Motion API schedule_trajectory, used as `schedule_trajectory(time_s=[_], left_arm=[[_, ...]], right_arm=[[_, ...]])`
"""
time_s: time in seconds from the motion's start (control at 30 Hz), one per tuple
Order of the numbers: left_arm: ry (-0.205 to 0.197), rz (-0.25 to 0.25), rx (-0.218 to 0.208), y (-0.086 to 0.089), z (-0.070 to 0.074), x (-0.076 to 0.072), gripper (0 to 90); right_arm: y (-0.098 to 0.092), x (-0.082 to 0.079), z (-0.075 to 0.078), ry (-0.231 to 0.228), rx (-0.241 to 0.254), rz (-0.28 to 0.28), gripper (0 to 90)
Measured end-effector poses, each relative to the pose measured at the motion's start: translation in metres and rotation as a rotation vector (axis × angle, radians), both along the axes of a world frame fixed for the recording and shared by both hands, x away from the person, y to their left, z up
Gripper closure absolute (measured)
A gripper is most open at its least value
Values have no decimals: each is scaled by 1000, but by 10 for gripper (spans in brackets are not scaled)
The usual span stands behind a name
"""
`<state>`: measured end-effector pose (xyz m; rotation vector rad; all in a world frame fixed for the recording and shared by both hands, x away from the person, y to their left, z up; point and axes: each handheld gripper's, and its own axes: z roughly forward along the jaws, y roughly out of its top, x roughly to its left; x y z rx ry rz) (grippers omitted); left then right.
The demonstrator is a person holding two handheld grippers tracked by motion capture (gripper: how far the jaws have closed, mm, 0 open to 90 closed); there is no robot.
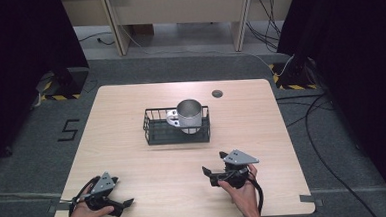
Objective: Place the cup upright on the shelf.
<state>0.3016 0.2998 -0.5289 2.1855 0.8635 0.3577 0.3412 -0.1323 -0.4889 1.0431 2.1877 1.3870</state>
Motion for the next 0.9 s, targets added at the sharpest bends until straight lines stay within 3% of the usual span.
schedule_trajectory(time_s=[0.23, 0.9], left_arm=[[0, 1, 0, 0, 0, 0, 0], [0, 1, 0, 0, 0, 0, 0]], right_arm=[[-2, -6, 1, -2, -7, 11, 154], [-12, -24, -15, 55, -6, 29, 151]])
